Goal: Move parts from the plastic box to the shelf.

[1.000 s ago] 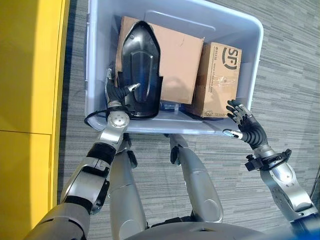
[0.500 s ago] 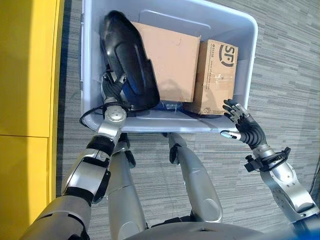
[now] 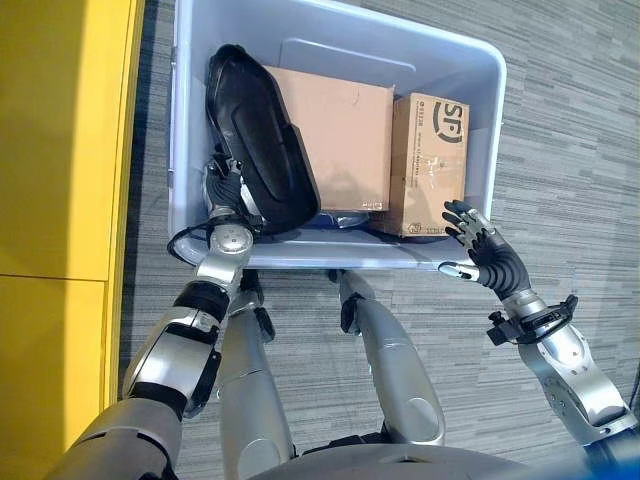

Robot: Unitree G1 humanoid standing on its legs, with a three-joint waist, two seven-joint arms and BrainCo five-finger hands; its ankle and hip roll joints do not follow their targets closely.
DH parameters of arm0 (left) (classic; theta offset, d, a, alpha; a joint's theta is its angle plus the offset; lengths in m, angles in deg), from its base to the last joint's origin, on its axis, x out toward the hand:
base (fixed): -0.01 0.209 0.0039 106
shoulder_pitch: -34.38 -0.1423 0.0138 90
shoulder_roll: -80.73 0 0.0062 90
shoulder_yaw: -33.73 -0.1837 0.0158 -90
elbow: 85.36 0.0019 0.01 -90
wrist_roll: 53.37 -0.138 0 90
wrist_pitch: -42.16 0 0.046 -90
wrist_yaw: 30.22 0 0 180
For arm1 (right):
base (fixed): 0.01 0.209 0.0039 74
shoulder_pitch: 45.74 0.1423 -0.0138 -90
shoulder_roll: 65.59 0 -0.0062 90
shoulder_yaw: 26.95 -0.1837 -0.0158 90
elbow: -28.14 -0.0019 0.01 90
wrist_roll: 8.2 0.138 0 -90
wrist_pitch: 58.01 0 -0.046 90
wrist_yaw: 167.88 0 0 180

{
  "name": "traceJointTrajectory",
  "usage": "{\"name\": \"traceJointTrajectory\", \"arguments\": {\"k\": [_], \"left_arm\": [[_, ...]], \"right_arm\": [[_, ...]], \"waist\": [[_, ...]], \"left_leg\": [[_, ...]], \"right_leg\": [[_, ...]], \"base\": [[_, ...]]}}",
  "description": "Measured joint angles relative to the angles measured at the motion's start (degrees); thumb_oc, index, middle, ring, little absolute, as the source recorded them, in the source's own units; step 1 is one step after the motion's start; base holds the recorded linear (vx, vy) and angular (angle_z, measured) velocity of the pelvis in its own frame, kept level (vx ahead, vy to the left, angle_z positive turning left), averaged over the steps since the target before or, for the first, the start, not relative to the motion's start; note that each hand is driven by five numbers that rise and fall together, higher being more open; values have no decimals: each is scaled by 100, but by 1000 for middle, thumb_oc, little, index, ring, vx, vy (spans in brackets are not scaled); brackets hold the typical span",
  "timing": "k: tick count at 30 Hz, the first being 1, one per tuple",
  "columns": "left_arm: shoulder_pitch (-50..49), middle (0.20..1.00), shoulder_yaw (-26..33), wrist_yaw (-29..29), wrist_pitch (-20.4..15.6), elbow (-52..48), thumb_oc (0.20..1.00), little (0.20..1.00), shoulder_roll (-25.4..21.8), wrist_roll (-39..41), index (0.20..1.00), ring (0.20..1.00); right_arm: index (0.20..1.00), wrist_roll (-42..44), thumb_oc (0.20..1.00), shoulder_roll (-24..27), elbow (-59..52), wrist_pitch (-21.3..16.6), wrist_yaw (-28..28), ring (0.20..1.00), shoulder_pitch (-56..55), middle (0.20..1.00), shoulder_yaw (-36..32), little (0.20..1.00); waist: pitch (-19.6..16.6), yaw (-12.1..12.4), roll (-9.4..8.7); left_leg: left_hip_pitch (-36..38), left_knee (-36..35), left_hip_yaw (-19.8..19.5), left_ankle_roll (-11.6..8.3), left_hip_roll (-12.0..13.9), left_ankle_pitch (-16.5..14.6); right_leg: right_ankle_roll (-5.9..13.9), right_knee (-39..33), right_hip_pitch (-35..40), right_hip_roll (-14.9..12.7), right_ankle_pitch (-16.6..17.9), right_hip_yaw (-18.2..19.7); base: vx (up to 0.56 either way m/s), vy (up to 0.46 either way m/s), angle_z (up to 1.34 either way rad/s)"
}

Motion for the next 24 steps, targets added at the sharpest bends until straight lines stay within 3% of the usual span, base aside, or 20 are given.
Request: {"name": "traceJointTrajectory", "arguments": {"k": [6,9,10,12,13,15,18,24], "left_arm": [[-464,200,4,28,150,-244,200,200,69,0,200,200],[-897,200,25,41,146,-1065,200,200,49,-149,200,200],[-1218,200,69,40,194,-1772,200,200,-52,-235,200,200],[-1631,200,362,31,190,-2472,200,200,-343,-469,200,200],[-2101,200,672,33,228,-3381,200,200,-650,-756,200,200],[-2281,200,953,19,195,-3864,200,200,-706,-958,200,200],[-2317,200,1088,48,98,-3994,200,200,-705,-1152,200,200],[-2941,200,932,704,-125,-5208,200,200,-669,-1026,200,200]], "right_arm": [[1000,0,1000,-1,6,7,3,1000,6,1000,13,1000],[1000,-1,1000,-34,111,13,9,1000,15,1000,21,1000],[1000,0,1000,-59,122,27,15,1000,12,1000,-3,1000],[1000,-1,1000,-64,121,71,14,1000,-2,1000,-38,1000],[1000,0,1000,-97,136,74,19,1000,-53,1000,-115,1000],[1000,-1,1000,-99,185,96,11,1000,-161,1000,-241,1000],[1000,-1,1000,-106,186,104,10,1000,-152,1000,-262,1000],[1000,-9,1000,-431,325,136,23,1000,-50,1000,-301,1000]], "waist": [[-272,59,236],[-301,262,316],[-310,302,355],[-367,411,516],[-390,529,583],[-492,712,764],[-538,649,835],[-629,663,944]], "left_leg": [[297,-236,134,3,-64,73],[577,-525,147,8,-148,196],[704,-716,170,29,-209,287],[906,-878,183,8,-229,341],[1135,-1098,233,8,-271,433],[1402,-1292,230,-5,-313,481],[1505,-1340,237,14,-355,495],[2417,-1809,388,9,-411,586]], "right_leg": [[-1,-58,147,-37,0,104],[-15,-80,307,-85,-37,96],[3,-83,352,-131,-74,100],[18,-117,526,-139,-96,94],[13,-180,652,-158,-82,99],[18,-220,868,-169,-103,79],[30,-221,946,-211,-126,44],[46,-394,1657,-200,-174,103]], "base": [[1,9,-3],[11,44,9],[14,21,9],[20,14,8],[19,15,6],[10,5,8],[6,-7,-1],[7,-37,-6]]}}
